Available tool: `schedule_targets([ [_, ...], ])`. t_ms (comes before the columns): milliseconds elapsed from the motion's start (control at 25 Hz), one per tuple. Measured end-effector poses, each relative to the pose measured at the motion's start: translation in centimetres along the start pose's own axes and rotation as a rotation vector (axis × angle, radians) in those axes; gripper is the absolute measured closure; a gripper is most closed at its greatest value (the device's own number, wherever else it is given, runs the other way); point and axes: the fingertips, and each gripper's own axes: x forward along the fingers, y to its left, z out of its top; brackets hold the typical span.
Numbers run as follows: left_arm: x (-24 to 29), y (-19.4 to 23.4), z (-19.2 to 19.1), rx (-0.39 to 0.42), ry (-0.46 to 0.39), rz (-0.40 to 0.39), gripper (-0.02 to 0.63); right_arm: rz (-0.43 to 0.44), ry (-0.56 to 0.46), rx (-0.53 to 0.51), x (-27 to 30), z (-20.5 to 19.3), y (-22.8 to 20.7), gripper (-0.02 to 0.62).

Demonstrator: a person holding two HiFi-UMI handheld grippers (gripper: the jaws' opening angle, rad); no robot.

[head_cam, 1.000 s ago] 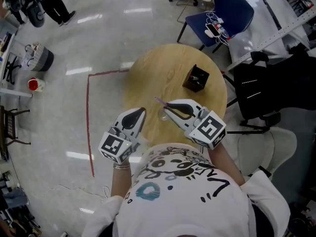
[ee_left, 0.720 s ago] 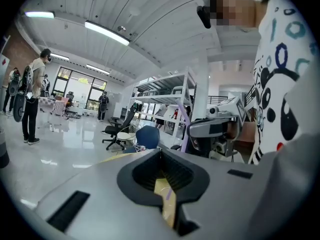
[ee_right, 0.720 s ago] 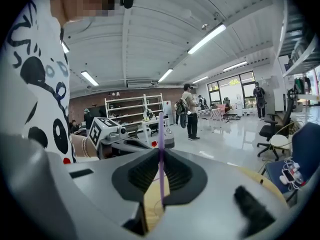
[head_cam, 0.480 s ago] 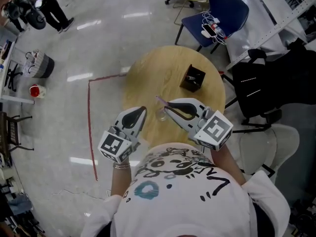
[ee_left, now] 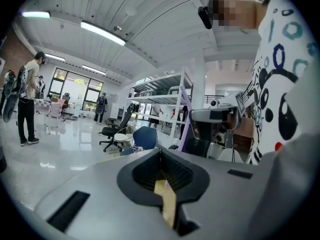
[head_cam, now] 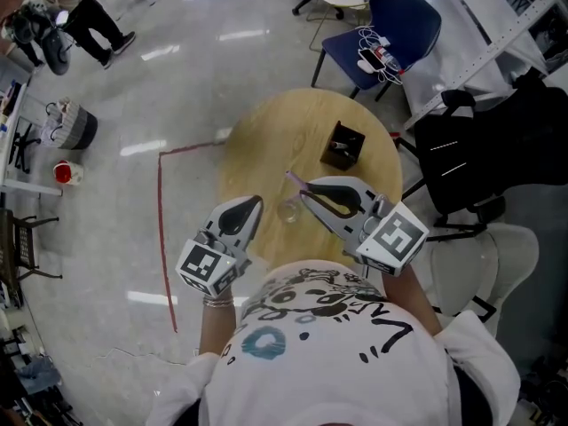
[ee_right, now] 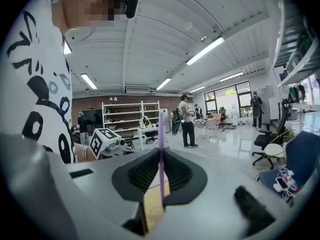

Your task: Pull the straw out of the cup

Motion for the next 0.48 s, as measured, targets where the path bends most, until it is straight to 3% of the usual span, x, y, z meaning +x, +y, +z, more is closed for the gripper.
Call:
schedule_targets([
  [480, 0.5, -0.3, -0.3, 0.003, 0.006, -0.015, 0.591, -0.093, -0.018, 0.006, -1.8, -0.2, -2.7, 0.549],
])
